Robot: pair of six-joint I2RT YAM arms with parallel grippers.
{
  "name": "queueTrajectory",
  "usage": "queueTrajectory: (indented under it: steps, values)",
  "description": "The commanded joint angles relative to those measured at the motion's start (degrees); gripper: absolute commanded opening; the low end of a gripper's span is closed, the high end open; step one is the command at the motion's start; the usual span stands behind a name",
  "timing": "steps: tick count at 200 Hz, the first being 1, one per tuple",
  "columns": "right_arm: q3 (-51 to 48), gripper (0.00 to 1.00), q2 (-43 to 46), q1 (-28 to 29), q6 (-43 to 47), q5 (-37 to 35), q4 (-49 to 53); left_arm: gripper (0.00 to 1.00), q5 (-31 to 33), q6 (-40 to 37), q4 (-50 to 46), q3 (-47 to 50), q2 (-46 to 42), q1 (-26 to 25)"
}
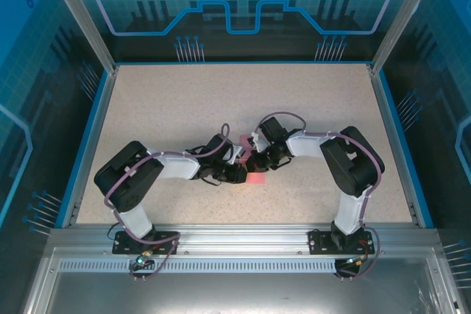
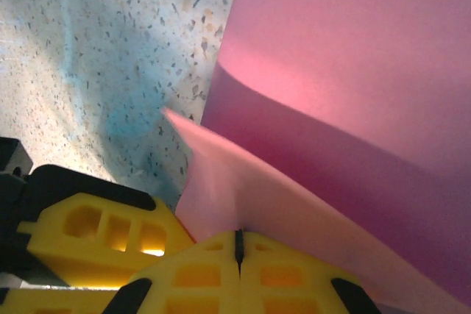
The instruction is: Fold a paper plane with a square sheet of paper (fold left side to right side)
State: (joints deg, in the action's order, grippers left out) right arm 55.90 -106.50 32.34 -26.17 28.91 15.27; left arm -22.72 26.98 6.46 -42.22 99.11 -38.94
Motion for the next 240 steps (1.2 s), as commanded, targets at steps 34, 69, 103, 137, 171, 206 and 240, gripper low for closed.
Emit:
queueTrajectory:
  steps: [34,69,103,137,171,206,240]
  values:
    - [1.39,0.00,-1.40,-1.40,3.47,-5.07,5.92,0.13,1.71,-0.09,-3.43,1.77,0.98,-0.17]
    - [1.86,0.00,-0.56,-3.66,4.77,-5.61,7.15,0.13,1.80,0.00,-3.08,2.02,1.58,-0.16]
    - [2.76,0.00,-0.71,-6.05,6.02,-6.61,8.45,0.13,1.75,0.24,-2.76,2.14,1.80,-0.11]
    - [3.94,0.00,-1.69,-8.78,7.05,-7.03,9.82,0.13,1.80,0.24,-2.76,2.24,1.77,-0.09]
    - [5.27,0.00,-2.57,-11.43,8.48,-7.94,11.86,0.13,1.80,0.30,-2.66,2.34,1.48,-0.13]
    - [5.75,0.00,-3.11,-13.48,9.29,-7.73,12.41,0.13,1.75,0.28,-2.55,2.34,1.14,-0.09]
    - [6.11,0.00,-1.96,-14.71,9.54,-7.39,12.74,0.13,1.76,0.53,-1.98,2.43,0.67,-0.12]
